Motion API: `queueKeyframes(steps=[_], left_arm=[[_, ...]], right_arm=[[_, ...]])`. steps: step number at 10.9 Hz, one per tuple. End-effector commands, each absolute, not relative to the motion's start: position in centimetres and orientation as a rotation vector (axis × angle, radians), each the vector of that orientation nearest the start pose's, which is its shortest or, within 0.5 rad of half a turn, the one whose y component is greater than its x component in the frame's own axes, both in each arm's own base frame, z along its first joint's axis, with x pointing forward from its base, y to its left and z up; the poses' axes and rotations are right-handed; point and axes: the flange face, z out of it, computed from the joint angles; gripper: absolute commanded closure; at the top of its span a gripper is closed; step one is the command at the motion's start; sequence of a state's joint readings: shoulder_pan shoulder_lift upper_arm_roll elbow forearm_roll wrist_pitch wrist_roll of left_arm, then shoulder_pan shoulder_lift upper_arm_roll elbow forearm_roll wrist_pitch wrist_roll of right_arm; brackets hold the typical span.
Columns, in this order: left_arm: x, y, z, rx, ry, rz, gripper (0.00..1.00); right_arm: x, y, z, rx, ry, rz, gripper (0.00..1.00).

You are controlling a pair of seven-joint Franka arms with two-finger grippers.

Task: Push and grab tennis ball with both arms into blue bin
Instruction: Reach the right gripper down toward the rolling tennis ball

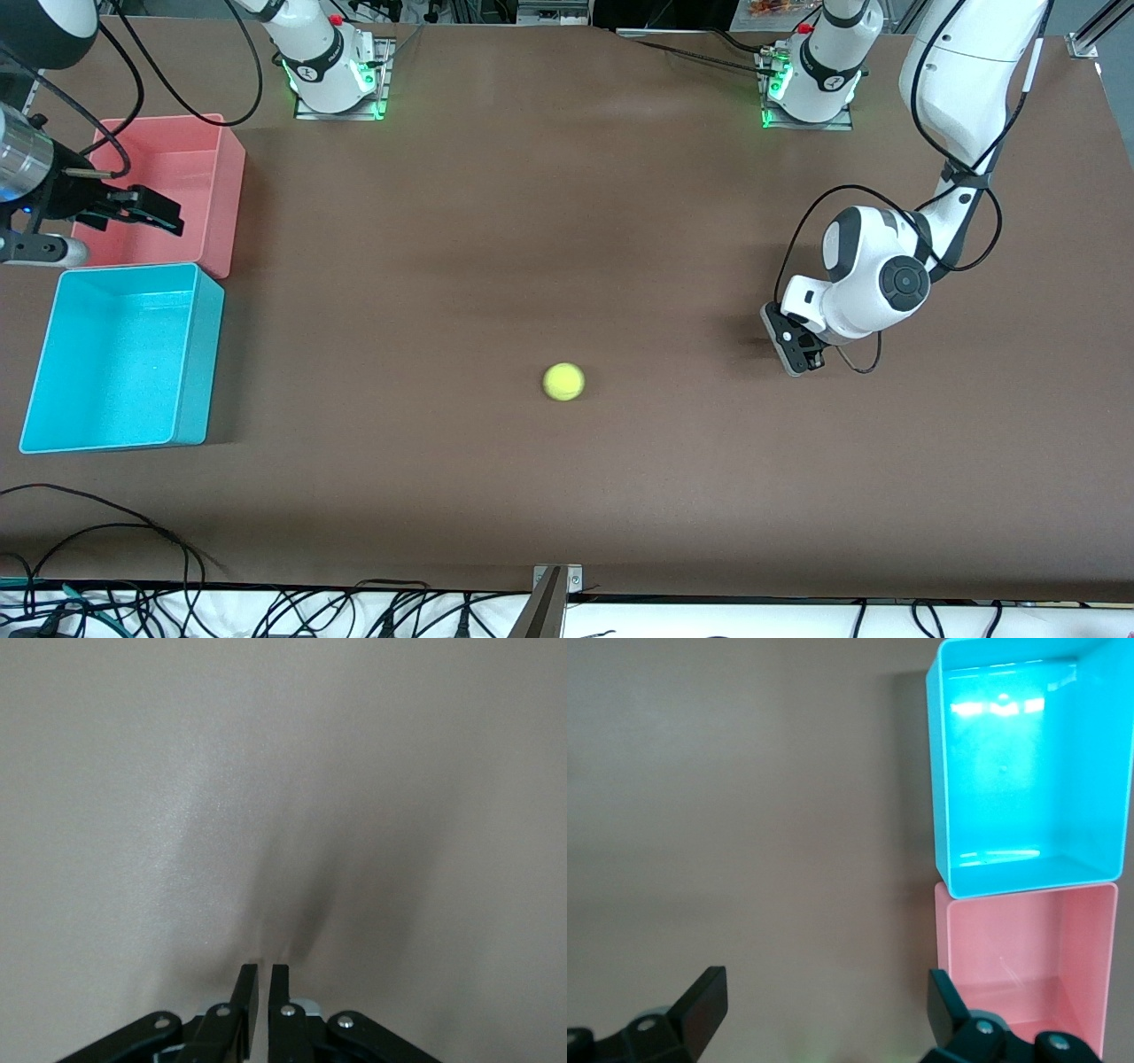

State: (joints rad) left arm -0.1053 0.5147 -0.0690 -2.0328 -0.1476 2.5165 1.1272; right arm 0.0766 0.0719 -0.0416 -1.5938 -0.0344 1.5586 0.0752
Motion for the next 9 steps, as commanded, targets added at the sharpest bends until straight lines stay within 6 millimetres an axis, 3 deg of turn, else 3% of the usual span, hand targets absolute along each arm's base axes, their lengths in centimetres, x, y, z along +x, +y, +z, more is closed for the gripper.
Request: queueKeyframes(steps=[1, 2, 7, 8, 9], left_arm=[[58.7, -9.7, 19.9, -2.729, 1.800, -0.067, 0.75], [58.7, -9.7, 20.1, -2.728, 1.800, -0.070, 0.74], [58.9, -8.6, 21.8, -2.744, 1.775, -0.075, 0.61], [59.0, -7.9, 22.5, -2.754, 1.758, -0.078, 0.56], [59.1, -7.1, 23.0, -2.763, 1.742, -0.080, 0.43]], right_arm=[[58.1, 5.0, 55.5, -3.169, -0.011, 0.186, 0.00], [58.6, 7.7, 53.8, -3.179, -0.115, 0.230, 0.00], [59.4, 8.5, 52.6, -3.179, -0.134, 0.211, 0.00], [60.0, 8.6, 51.8, -3.182, -0.138, 0.203, 0.00], [60.5, 8.7, 51.3, -3.182, -0.142, 0.176, 0.00]])
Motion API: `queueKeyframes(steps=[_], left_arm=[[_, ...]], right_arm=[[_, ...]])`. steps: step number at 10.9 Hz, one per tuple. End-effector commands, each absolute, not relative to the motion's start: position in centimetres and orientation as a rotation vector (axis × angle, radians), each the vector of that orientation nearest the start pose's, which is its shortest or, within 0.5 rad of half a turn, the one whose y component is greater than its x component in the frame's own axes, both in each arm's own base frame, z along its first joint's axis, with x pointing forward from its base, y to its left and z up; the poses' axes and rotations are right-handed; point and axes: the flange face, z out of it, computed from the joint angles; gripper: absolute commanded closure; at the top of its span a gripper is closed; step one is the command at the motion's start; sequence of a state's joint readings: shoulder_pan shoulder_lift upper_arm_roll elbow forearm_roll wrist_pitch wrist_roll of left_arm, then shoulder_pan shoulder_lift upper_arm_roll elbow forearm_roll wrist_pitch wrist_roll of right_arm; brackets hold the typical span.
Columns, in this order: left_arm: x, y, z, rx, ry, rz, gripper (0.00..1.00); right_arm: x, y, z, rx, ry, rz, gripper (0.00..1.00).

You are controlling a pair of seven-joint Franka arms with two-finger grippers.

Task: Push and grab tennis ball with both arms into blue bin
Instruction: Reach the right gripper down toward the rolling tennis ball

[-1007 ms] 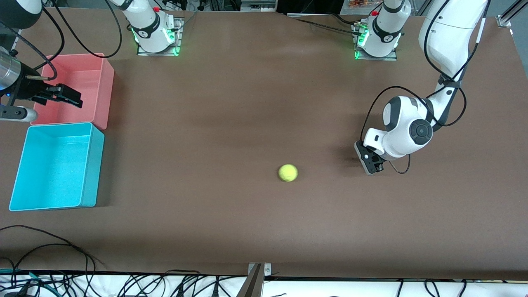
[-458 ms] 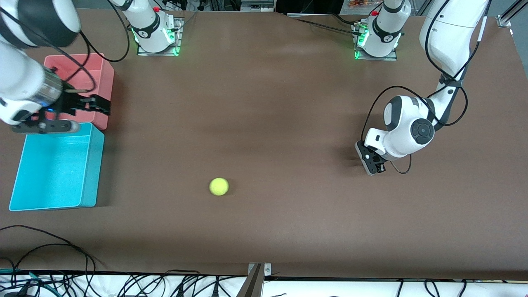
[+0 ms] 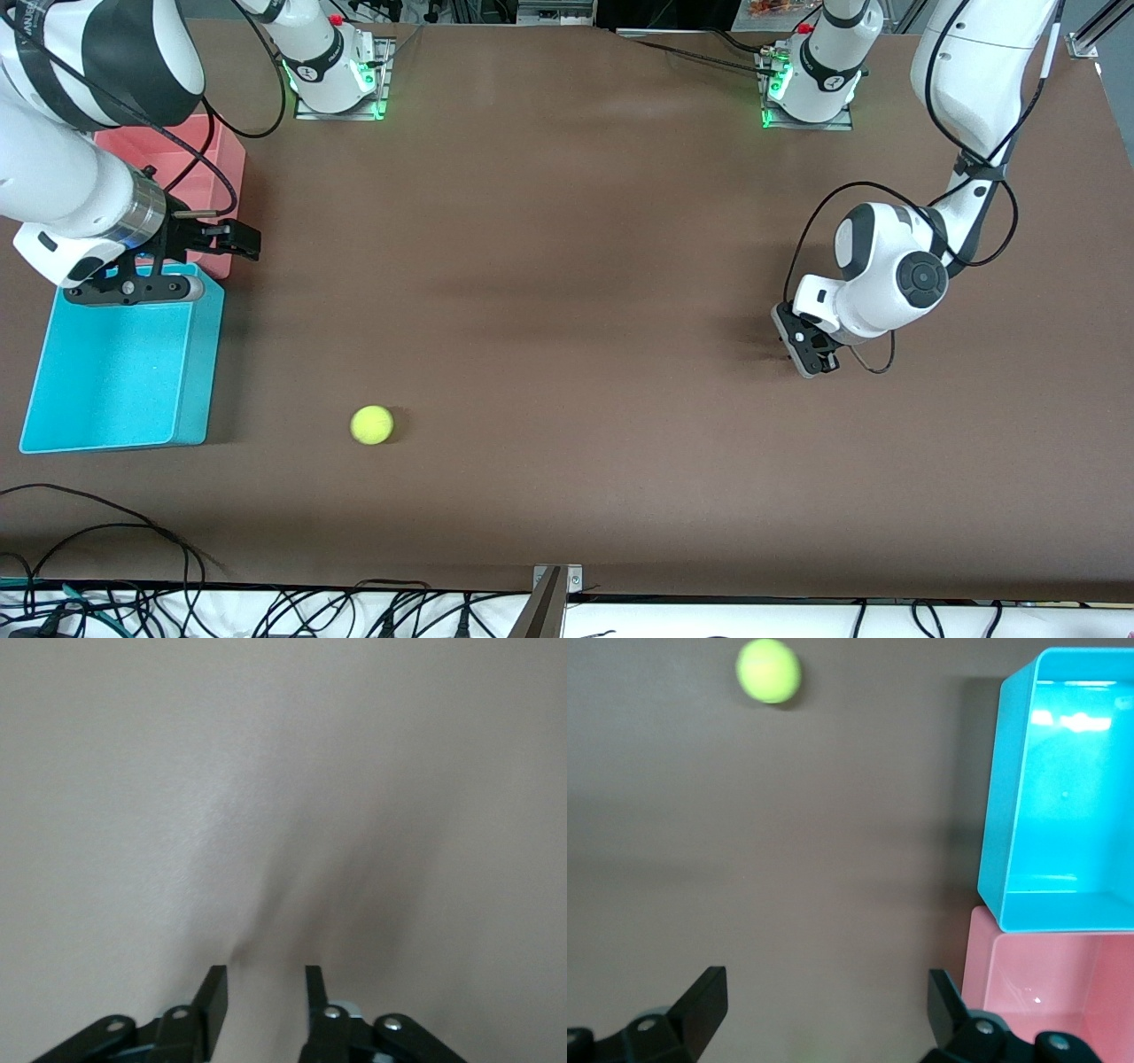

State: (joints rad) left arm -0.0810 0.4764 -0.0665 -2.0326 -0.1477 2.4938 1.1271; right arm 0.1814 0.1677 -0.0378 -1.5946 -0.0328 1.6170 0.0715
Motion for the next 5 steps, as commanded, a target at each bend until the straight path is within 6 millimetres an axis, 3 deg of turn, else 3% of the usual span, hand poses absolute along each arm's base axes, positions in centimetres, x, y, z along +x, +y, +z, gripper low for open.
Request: queueKeyframes(steps=[1, 4, 5], left_arm=[[59.3, -5.5, 23.4, -2.777, 1.713, -0.089, 0.00], [58.6, -3.8, 24.1, -2.805, 1.662, -0.090, 0.00], [58.5, -2.8, 25.5, -2.807, 1.634, -0.117, 0.00]], right_arm=[[60.9, 8.8, 51.1, -3.182, -0.143, 0.147, 0.00], [61.3, 8.8, 50.6, -3.182, -0.144, 0.132, 0.00], [61.4, 8.7, 50.4, -3.184, -0.139, 0.137, 0.00]])
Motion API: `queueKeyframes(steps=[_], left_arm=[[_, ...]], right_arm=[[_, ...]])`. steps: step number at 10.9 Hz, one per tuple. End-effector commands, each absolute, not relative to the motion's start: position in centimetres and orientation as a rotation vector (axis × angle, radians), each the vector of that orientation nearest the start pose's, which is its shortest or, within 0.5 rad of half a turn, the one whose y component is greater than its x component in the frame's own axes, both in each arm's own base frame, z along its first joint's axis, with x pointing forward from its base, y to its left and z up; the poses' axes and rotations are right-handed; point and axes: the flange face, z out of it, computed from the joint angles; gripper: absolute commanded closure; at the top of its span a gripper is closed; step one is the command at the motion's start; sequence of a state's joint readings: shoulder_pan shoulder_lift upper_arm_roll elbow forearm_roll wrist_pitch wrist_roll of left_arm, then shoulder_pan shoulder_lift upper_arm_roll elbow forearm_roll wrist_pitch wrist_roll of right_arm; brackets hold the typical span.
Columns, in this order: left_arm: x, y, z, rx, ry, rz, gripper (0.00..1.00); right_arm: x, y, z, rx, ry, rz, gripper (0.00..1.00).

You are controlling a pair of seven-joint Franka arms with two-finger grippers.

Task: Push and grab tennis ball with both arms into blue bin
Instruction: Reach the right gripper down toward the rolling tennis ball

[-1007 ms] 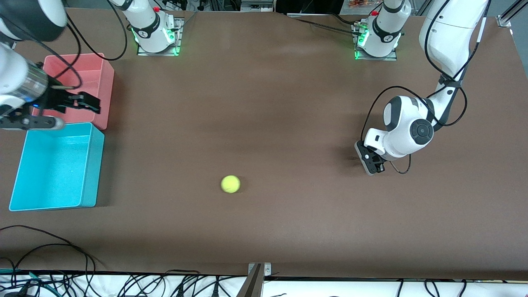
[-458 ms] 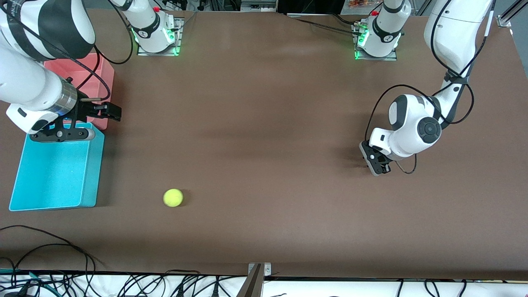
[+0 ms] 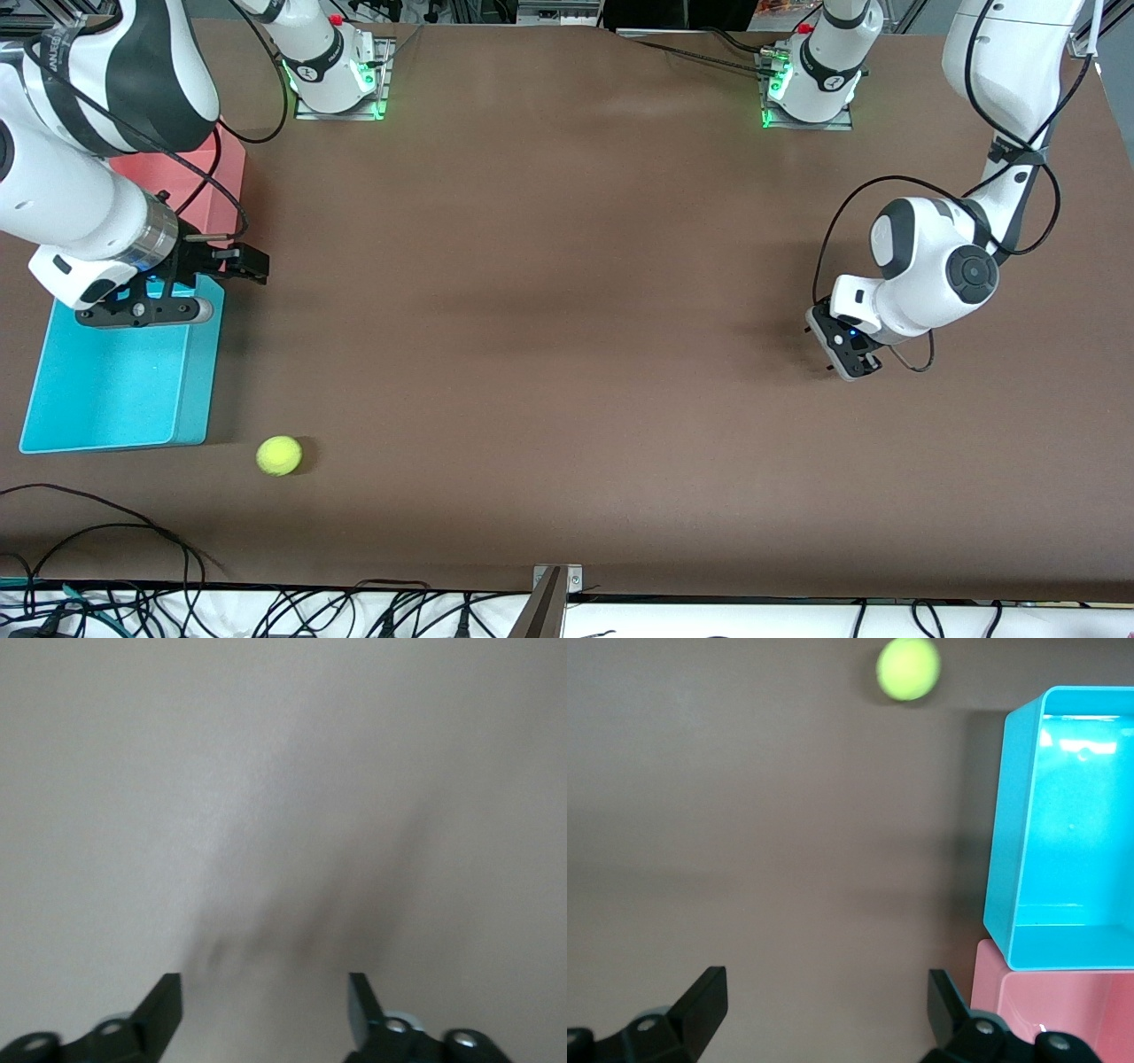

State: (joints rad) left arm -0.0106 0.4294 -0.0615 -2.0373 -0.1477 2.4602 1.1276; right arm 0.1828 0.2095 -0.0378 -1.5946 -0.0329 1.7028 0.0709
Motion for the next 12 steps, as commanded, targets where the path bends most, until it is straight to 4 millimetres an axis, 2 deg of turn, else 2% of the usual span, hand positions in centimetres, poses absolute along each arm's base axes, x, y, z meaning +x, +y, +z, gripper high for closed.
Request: queueKeyframes(steps=[1, 3, 6, 7, 10, 12], left_arm=[[58.4, -2.6, 26.6, -2.799, 1.628, -0.138, 0.00], [58.3, -2.0, 26.7, -2.805, 1.618, -0.139, 0.00], [58.4, -1.2, 27.1, -2.806, 1.605, -0.151, 0.00], [58.4, -1.2, 27.5, -2.802, 1.603, -0.159, 0.00], [58.4, -1.2, 27.5, -2.802, 1.603, -0.159, 0.00], [58.4, -0.9, 27.5, -2.807, 1.595, -0.160, 0.00]], right_arm=[[61.8, 8.2, 49.3, -3.190, -0.129, 0.158, 0.00], [62.5, 7.2, 47.8, -3.194, -0.180, 0.180, 0.00], [63.0, 6.5, 47.6, -3.192, -0.217, 0.143, 0.00], [63.2, 6.5, 46.7, -3.193, -0.223, 0.165, 0.00], [64.7, 3.6, 44.2, -3.186, -0.220, 0.155, 0.00], [65.9, 3.7, 43.0, -3.192, -0.250, 0.075, 0.00]])
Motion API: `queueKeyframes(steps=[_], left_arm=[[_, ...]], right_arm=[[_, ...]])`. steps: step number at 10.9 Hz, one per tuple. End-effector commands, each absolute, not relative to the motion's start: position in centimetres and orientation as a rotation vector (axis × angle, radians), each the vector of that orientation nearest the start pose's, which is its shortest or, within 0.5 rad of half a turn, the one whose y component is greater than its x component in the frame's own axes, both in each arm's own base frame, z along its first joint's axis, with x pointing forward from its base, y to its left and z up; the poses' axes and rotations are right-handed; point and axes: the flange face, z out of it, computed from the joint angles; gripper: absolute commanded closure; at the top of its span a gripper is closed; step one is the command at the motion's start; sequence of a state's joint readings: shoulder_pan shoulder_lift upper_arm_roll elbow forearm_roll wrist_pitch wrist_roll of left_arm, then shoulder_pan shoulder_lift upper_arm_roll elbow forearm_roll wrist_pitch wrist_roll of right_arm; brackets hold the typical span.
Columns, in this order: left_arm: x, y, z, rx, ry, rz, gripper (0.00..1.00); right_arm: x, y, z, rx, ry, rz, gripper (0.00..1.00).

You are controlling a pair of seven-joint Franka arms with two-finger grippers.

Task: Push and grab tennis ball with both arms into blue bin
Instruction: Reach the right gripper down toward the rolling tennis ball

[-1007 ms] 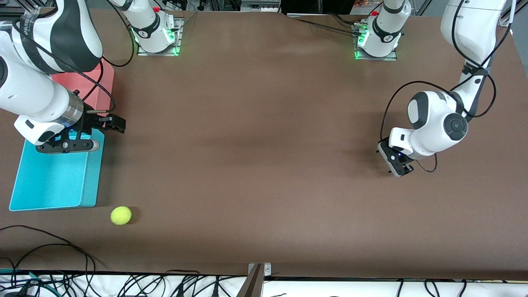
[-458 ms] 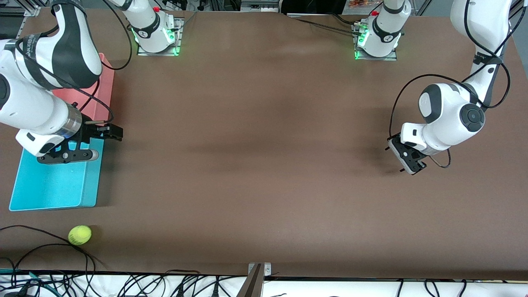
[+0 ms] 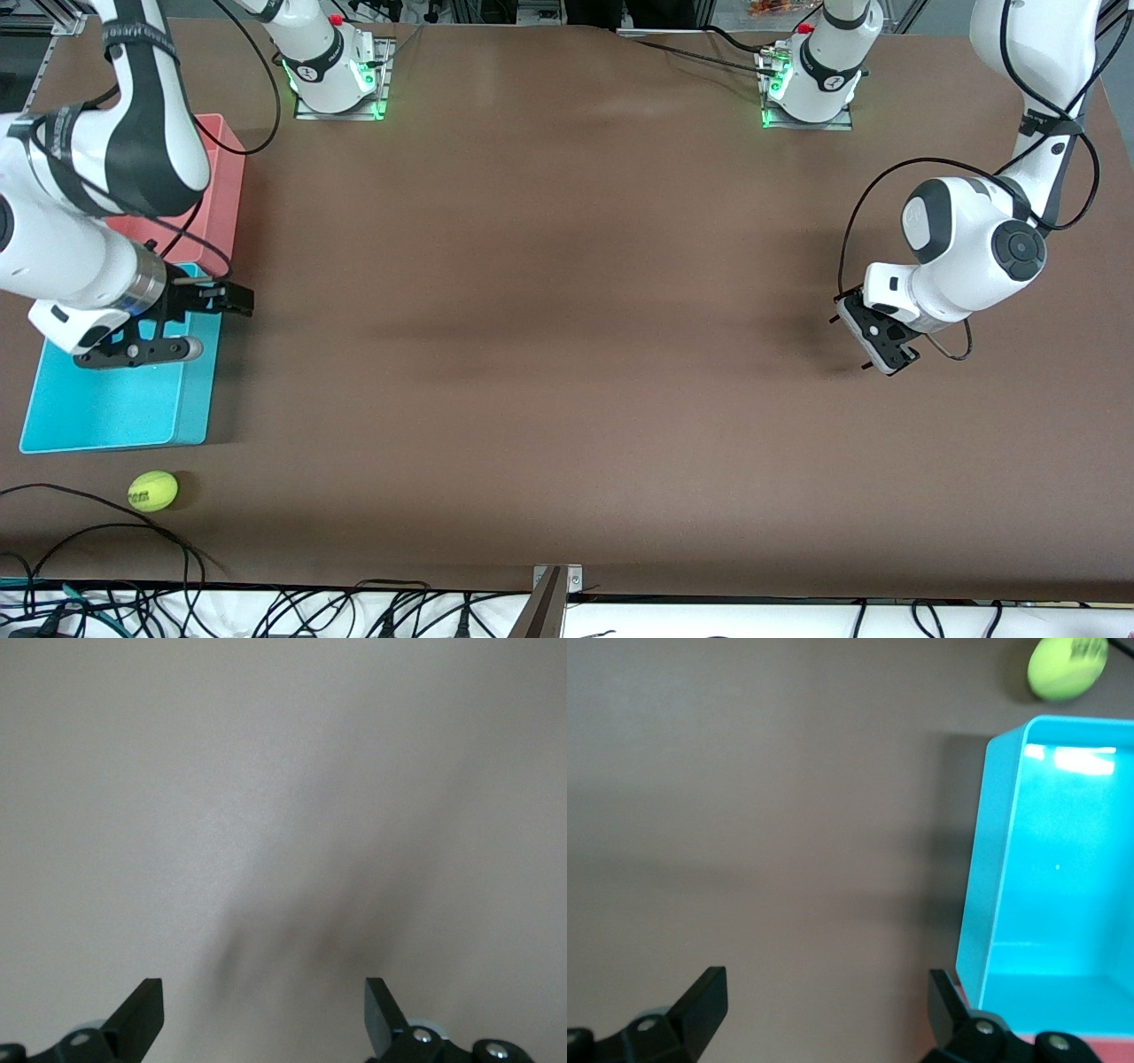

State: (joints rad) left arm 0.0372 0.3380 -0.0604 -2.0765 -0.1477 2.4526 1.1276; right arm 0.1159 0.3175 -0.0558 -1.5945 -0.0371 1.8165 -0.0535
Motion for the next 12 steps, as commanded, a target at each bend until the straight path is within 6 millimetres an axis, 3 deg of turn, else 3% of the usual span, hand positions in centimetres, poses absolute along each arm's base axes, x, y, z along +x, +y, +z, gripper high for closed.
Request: queueKeyframes(steps=[1, 4, 6, 9, 12], left_arm=[[58.4, -0.9, 27.4, -2.808, 1.595, -0.158, 0.00], [58.4, -0.9, 27.4, -2.808, 1.595, -0.158, 0.00], [58.5, -0.9, 27.5, -2.807, 1.595, -0.160, 0.00], [58.7, -0.4, 27.9, -2.808, 1.582, -0.173, 0.00], [58.9, -0.3, 31.1, -2.786, 1.558, -0.245, 0.00]], right_arm=[[67.2, 3.6, 42.3, -3.205, -0.288, 0.018, 0.00], [72.7, 3.7, 38.1, -3.211, -0.369, -0.181, 0.00], [75.2, 4.6, 35.3, -3.208, -0.384, -0.260, 0.00], [76.1, 5.1, 34.2, -3.259, -0.483, -0.337, 0.00], [77.3, 4.1, 32.4, -3.360, -0.674, -0.491, 0.00]])
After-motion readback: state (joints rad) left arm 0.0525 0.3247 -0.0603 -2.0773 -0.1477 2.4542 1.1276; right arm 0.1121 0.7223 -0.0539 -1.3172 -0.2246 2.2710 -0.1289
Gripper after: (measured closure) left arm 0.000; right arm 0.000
